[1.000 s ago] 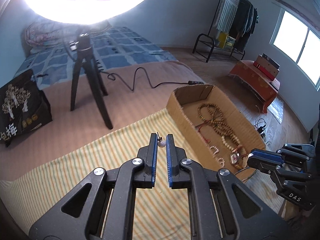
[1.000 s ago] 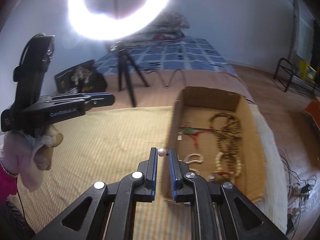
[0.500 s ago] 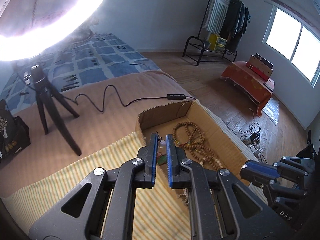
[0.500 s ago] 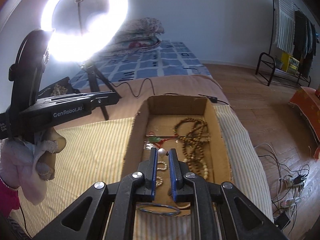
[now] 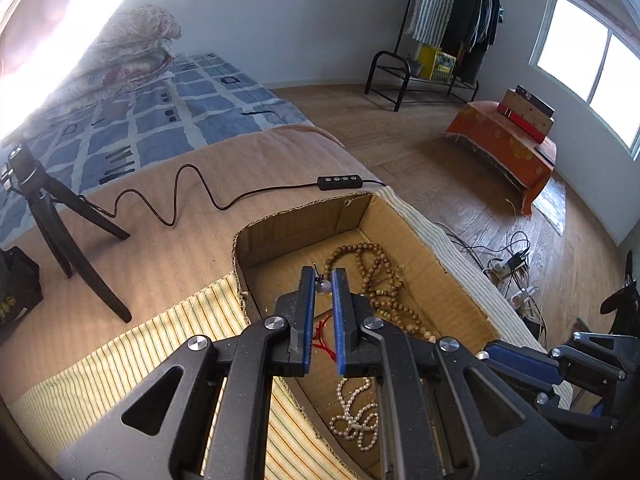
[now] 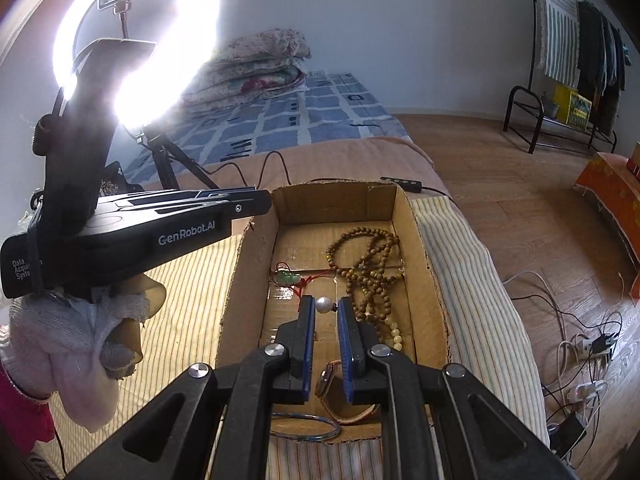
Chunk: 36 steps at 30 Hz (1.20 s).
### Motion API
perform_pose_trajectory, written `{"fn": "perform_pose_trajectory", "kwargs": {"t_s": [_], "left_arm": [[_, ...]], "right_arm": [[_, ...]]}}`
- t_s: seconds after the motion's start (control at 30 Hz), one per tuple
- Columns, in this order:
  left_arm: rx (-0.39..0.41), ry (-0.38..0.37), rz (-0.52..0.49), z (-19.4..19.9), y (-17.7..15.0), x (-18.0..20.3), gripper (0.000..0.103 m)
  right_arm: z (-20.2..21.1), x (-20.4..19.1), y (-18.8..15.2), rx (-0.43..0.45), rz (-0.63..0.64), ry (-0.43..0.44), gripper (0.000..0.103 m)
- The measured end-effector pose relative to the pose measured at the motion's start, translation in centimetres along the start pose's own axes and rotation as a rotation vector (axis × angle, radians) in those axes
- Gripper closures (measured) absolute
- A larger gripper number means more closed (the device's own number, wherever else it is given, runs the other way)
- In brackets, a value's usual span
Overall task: Organize jewelry
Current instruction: 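Carry both pearl earrings with both tools over the cardboard box, then open both tools to drop the pearl earrings into the box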
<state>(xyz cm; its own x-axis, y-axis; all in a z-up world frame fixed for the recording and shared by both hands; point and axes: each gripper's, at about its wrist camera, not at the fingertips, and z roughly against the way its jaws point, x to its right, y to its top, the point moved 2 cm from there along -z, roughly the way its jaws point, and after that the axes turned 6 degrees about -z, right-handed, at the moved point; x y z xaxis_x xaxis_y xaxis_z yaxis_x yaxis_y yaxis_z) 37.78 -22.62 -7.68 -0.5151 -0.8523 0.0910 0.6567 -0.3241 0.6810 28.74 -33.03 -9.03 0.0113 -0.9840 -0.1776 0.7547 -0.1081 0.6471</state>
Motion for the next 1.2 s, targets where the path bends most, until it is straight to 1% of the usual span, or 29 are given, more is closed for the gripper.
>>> {"fn": "perform_pose_trajectory", "kwargs": {"t_s": [0.13, 0.2, 0.27, 0.33, 0.37, 0.4, 0.43, 0.47, 0.5, 0.57, 0.67, 0.8, 0.87, 0.93, 1.17, 1.2], "left_arm": [[-0.010, 0.008, 0.003, -0.3, 0.3, 0.1, 0.097], [-0.004, 0.009, 0.003, -0.3, 0.4, 0.1, 0.096], [-0.006, 0.013, 0.002, -0.4, 0.5, 0.1, 0.096], [-0.012, 0.012, 0.002, -0.4, 0.5, 0.2, 0.096], [-0.011, 0.014, 0.001, -0.4, 0.5, 0.1, 0.095], [-0.012, 0.015, 0.001, -0.4, 0.5, 0.1, 0.091], [-0.011, 0.018, 0.000, -0.4, 0.5, 0.1, 0.074], [-0.004, 0.021, 0.000, -0.3, 0.6, 0.1, 0.057], [0.007, 0.023, 0.000, -0.1, 0.5, 0.0, 0.052], [0.025, 0.030, -0.002, 0.1, 0.5, -0.1, 0.051], [0.019, 0.033, 0.000, 0.2, 0.5, -0.3, 0.051], [0.017, 0.044, 0.008, 0.7, 0.4, -0.7, 0.050], [0.019, 0.049, 0.012, 1.0, 0.3, -0.8, 0.043], [0.028, 0.056, 0.017, 1.6, 0.3, -1.0, 0.040], [0.054, 0.083, 0.020, 4.6, -0.4, -1.7, 0.040], [0.057, 0.089, 0.023, 5.1, -0.6, -1.8, 0.040]], "right_arm": [[-0.2, 0.4, 0.0, -0.008, -0.011, -0.002, 0.093], [-0.2, 0.4, 0.1, -0.006, -0.013, -0.007, 0.091], [0.0, 0.5, 0.1, 0.006, -0.011, -0.022, 0.073], [0.1, 0.4, 0.2, 0.009, -0.011, -0.024, 0.066], [0.1, 0.3, 0.2, 0.010, -0.011, -0.021, 0.060], [0.1, 0.3, 0.2, 0.012, -0.009, -0.023, 0.056], [0.1, 0.2, 0.2, 0.014, -0.007, -0.029, 0.046], [0.2, 0.1, 0.2, 0.018, -0.004, -0.034, 0.042], [0.2, 0.0, 0.2, 0.023, 0.001, -0.036, 0.041], [0.2, -0.3, 0.2, 0.024, 0.009, -0.033, 0.038], [0.4, -0.5, 0.3, 0.033, 0.014, -0.042, 0.030], [0.5, -0.7, 0.4, 0.040, 0.021, -0.052, 0.023], [0.7, -0.9, 0.4, 0.046, 0.025, -0.060, 0.018], [0.9, -1.1, 0.4, 0.052, 0.032, -0.066, 0.015], [2.5, -2.1, 0.3, 0.092, 0.075, -0.111, 0.003], [2.7, -2.2, 0.3, 0.099, 0.079, -0.114, 0.003]]}}
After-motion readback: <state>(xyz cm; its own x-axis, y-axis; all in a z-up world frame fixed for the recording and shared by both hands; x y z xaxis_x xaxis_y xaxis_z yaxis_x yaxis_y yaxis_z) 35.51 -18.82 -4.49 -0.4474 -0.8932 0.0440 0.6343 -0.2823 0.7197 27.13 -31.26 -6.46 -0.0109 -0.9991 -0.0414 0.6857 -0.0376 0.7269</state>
